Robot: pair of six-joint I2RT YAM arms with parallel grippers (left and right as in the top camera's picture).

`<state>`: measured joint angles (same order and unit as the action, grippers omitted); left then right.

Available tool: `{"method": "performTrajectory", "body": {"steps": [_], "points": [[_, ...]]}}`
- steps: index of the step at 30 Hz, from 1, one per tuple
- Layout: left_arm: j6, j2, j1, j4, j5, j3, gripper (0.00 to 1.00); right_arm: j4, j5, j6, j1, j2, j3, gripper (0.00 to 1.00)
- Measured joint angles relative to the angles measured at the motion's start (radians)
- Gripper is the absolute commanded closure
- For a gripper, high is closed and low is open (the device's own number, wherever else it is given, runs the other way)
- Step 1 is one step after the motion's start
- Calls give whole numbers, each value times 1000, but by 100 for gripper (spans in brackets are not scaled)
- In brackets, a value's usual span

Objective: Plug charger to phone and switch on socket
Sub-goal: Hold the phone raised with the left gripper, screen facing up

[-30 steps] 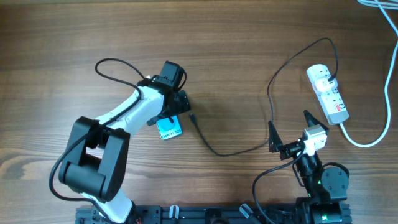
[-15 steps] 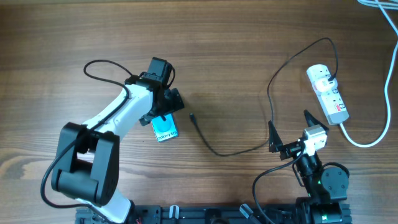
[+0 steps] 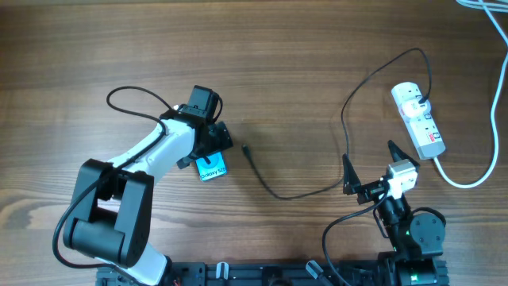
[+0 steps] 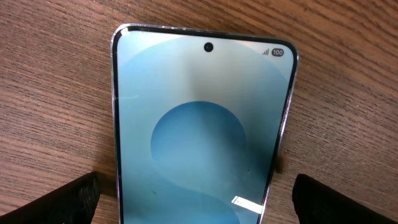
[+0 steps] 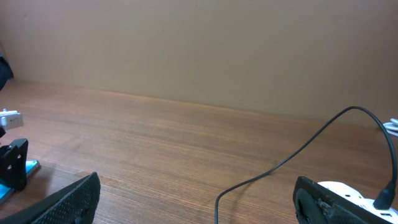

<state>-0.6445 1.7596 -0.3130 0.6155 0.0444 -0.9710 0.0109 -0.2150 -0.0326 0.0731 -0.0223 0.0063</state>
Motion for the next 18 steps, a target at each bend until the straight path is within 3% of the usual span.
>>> {"method": "performTrajectory", "body": {"steps": [9,14,17,18], "points": [[0,0,0,-5,16,2,1,0,0,0,0,0,0,0],[7,0,0,-7,40,6,14,0,0,0,0,0,0,0],[12,1,0,1,52,7,14,0,0,0,0,0,0,0],[12,1,0,1,52,7,9,1,0,0,0,0,0,0]]}}
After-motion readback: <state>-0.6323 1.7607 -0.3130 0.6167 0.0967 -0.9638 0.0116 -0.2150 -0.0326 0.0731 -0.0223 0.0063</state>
